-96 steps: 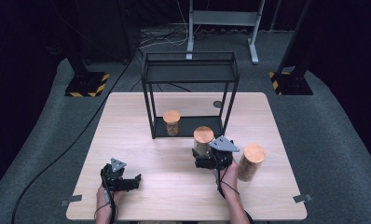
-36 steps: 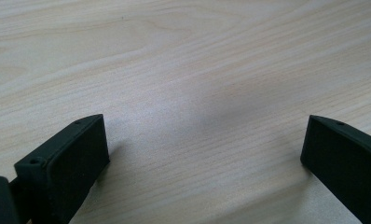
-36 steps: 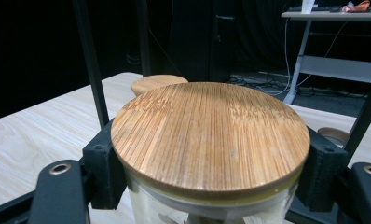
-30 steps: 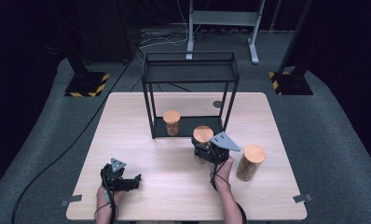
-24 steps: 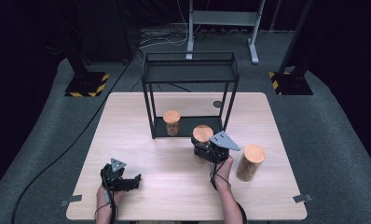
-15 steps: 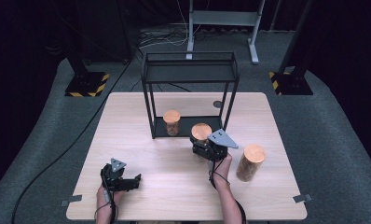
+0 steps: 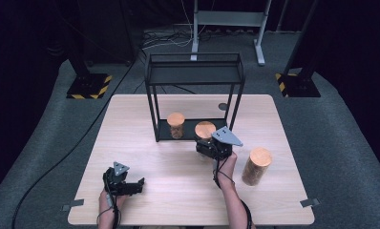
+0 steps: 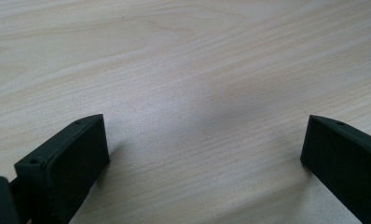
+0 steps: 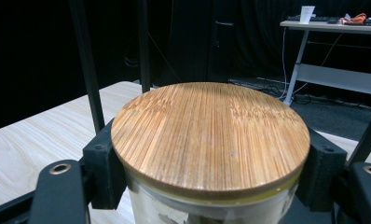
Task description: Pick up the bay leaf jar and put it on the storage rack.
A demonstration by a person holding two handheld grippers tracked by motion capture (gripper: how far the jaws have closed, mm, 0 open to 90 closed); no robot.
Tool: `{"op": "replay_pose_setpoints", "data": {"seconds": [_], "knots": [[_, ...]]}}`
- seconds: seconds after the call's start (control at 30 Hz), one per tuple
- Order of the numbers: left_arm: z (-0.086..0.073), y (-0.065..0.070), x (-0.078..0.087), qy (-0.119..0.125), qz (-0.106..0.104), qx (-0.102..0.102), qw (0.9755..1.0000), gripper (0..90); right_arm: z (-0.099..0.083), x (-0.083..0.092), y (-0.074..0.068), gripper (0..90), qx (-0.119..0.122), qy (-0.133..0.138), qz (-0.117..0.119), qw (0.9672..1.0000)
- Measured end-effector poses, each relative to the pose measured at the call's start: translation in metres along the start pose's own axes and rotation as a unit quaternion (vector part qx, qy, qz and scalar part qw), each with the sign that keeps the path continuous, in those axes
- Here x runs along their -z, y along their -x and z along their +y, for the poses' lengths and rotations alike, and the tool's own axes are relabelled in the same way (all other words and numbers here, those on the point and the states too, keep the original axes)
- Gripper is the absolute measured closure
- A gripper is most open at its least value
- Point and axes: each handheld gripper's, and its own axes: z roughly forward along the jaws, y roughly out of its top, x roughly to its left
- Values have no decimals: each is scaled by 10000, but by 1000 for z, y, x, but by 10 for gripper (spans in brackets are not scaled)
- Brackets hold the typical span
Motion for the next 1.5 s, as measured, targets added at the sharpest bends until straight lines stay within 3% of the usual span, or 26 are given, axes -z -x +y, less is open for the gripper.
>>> {"op": "replay_pose_setpoints", "data": {"seconds": [1.5], "knots": [[0,0,0,1,9,11,10000,0,29,-43,2,251,210,-134,-44,9997]]}}
